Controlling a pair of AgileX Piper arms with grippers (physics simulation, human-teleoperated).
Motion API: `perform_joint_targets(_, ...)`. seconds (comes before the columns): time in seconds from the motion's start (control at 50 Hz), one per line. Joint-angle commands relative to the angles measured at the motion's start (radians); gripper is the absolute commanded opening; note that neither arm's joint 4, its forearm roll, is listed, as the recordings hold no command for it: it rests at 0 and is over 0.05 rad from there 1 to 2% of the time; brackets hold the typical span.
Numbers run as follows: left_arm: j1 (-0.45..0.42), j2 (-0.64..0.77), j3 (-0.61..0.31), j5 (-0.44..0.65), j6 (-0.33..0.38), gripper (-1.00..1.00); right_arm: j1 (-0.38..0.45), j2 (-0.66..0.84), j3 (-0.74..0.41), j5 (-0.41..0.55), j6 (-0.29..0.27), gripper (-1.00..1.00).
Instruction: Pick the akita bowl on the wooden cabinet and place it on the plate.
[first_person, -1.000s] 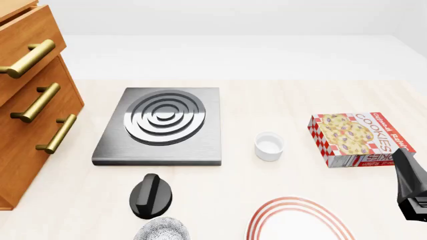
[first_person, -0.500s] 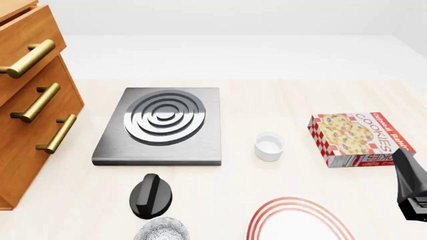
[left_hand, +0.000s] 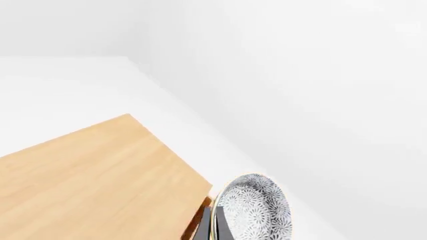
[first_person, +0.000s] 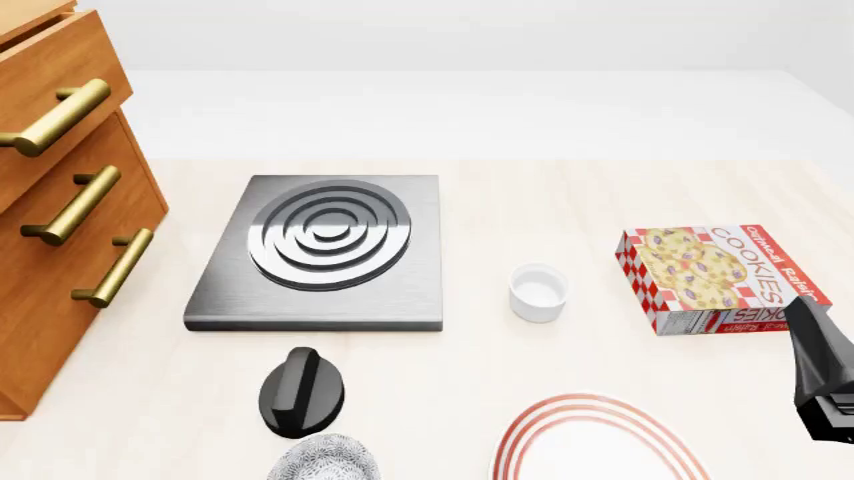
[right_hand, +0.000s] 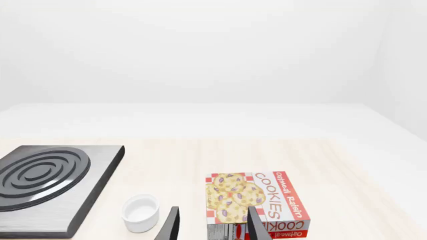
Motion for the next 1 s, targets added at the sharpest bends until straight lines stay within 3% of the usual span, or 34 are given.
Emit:
perform_joint_targets(0.02,-0.063,-0.045,-0.038,0.042,-0.02,-1.0,0.0,0.0,0.0,0.0,0.0,1.0)
perform_joint_targets(1.0,-0.336,-0.126,-0.015,0.075,-0.108,-1.0,0.0,0.0,0.0,0.0,0.0,1.0)
